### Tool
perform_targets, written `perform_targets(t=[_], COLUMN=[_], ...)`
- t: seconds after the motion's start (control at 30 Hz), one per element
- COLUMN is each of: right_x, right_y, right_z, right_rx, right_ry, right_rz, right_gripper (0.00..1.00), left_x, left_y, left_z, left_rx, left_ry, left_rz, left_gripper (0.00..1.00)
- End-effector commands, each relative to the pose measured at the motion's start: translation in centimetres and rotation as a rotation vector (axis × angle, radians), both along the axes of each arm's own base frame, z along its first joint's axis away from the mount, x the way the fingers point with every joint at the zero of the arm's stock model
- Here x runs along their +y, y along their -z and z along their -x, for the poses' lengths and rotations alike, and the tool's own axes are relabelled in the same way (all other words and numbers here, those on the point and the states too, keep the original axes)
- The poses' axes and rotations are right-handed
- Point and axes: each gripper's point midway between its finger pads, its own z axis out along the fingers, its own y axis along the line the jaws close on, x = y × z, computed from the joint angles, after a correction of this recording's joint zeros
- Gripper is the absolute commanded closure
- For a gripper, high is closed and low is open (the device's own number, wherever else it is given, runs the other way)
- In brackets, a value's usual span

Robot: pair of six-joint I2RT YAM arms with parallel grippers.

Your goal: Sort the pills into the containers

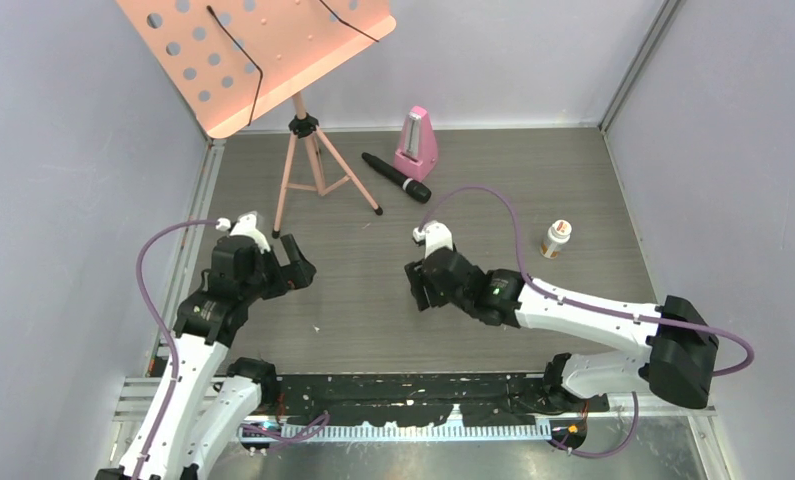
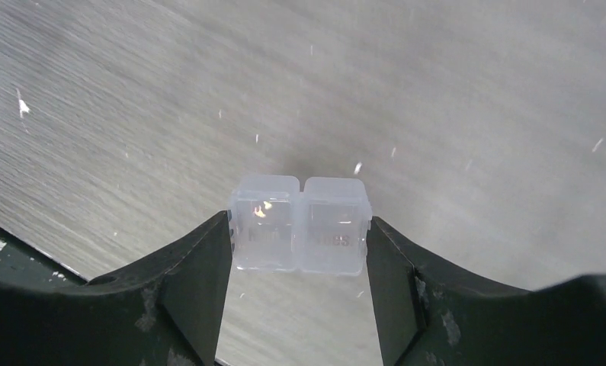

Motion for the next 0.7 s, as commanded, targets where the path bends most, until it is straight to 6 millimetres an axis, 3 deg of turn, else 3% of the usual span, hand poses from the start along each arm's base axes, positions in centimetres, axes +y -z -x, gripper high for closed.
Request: perform_targets(t=[0.0, 0.07, 0.13, 0.3, 0.5, 0.67], right_x=[3.8, 4.9, 6.4, 9.4, 11.0, 11.3], right_y=[-8.4, -10.1, -10.6, -12.4, -14.1, -13.6], right_z=[-3.9, -4.5, -4.6, -2.9, -1.6, -1.2], right_rx=[-0.316, -0.376, -0.413, -0.488, -0.589, -0.594], right_ry=[-0.357, -0.436, -0.533, -0.751, -0.871, -0.912], right_rz=[-0.012, 0.006, 0.024, -0.058, -0.141, -0.135], right_gripper=[0.34, 0.33, 0.34, 0.34, 0.30, 0.29], left_x=[-1.0, -3.0, -5.8, -10.0, -12.1, -13.3], left_y=[-4.3, -5.7, -7.6, -10.1, -11.1, -11.1], left_z=[-2.1, -2.3, -2.1, -0.5, -0.1, -0.4], left_rx=[-0.114, -0.148, -0.213, -0.231, -0.202, -0.128], left_ry=[0.034, 0.144, 0.305, 0.539, 0.637, 0.677], left_rz=[0.034, 0.087, 0.172, 0.372, 0.514, 0.618], left_gripper=[0.01, 0.00, 0.01, 0.05, 0.12, 0.20])
